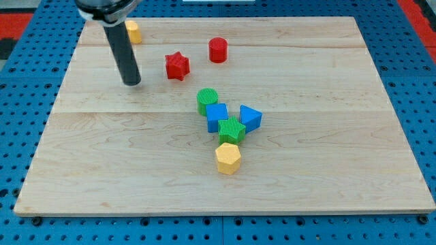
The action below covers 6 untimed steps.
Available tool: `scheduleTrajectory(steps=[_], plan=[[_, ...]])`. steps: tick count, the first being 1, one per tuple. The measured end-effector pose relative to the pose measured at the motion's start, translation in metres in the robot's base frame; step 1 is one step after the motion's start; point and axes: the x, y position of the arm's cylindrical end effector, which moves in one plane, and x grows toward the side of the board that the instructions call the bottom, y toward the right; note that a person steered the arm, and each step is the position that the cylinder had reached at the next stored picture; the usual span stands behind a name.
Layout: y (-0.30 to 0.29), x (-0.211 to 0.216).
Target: Push the red star left to the red circle
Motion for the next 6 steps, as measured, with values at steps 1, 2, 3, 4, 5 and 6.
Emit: scheduleTrajectory(steps=[1, 2, 3, 4, 5, 6], plan=[[0.037, -0.060], [0.070, -0.061], [0.020, -0.020], [0.055, 0.015], [0.047, -0.036], [0.035, -0.019]])
